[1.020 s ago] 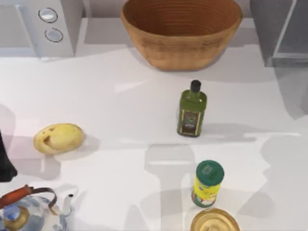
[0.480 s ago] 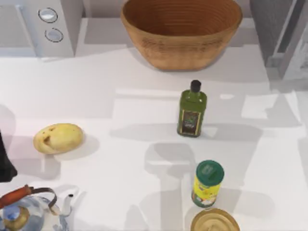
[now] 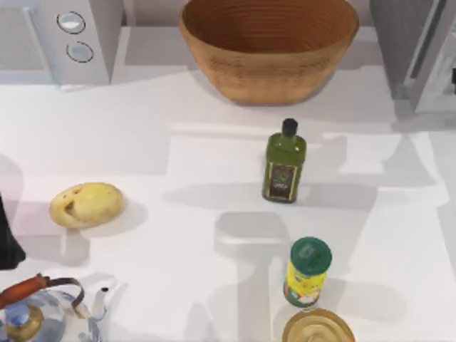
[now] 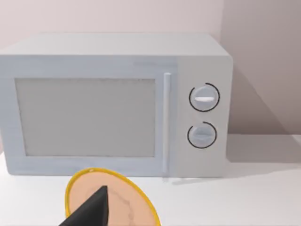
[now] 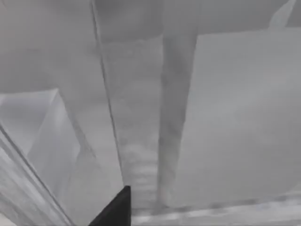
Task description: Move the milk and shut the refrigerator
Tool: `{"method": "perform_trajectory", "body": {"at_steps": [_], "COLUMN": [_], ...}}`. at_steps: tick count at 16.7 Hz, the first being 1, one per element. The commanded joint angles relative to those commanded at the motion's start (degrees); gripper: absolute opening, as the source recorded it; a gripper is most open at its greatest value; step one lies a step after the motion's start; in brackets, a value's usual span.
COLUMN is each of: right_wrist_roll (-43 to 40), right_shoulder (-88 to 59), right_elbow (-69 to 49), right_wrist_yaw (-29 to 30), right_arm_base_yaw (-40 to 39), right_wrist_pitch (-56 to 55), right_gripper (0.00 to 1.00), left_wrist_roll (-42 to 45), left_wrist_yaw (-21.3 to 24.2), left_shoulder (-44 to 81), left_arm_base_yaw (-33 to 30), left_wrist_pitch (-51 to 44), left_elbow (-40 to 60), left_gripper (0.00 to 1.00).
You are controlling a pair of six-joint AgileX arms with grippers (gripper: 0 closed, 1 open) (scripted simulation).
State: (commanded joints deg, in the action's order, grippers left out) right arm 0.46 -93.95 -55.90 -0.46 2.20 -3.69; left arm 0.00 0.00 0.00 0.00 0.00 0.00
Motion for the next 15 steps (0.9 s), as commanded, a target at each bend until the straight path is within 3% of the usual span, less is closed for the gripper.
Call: {"method": "perform_trajectory", "body": {"at_steps": [15], "right_wrist_roll": [0.30], "right_shoulder": [-16.60], "right_elbow": [-21.05], "right_wrist_yaw": [0.27], "right_arm_base_yaw": [0.00], "right_wrist_pitch": [4.12], "right_gripper": [1.00], "left_wrist_roll": [0.00], "left_wrist_yaw": [0.00], "left_shoulder": [0.00], "left_arm_base_yaw": [0.00], "left_wrist_pitch": [0.00], "left_elbow": [0.00], "left_gripper": [1.00]}}
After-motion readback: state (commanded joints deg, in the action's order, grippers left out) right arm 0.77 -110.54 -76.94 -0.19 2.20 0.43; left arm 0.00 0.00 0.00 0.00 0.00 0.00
